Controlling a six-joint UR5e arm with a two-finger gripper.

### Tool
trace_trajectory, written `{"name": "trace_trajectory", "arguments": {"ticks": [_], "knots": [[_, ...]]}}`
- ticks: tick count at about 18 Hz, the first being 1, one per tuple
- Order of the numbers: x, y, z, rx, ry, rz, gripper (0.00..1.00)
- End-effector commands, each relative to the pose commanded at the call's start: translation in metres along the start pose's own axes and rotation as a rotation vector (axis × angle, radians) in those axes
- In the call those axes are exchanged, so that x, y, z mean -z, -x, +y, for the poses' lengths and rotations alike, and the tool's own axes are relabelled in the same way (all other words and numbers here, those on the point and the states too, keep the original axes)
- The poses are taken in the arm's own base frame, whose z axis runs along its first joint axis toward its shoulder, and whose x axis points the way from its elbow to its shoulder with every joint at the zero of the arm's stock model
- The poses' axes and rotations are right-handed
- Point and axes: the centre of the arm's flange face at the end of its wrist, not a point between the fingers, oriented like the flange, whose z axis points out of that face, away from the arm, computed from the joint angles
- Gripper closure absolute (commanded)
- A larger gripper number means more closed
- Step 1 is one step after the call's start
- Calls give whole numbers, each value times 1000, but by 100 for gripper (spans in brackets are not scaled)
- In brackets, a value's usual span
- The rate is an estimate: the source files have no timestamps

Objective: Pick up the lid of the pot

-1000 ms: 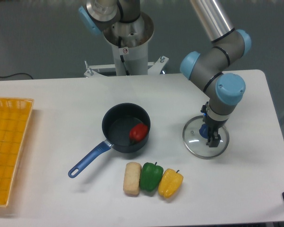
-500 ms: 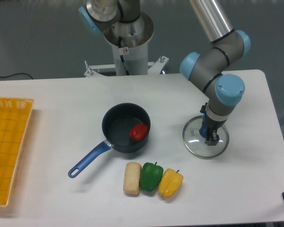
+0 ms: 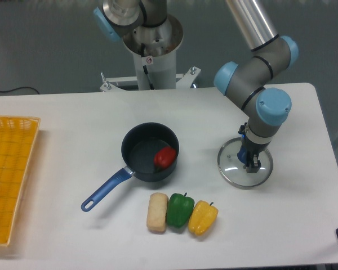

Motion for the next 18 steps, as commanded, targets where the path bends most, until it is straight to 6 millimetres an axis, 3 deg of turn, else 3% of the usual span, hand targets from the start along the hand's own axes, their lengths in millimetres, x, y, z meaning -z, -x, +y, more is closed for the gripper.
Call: {"name": "trace_trajectory", "arguments": {"ticks": [9,18], "knots": [[20,-4,-5,74,49,19,59],[18,-6,-12,110,28,46,59]]}}
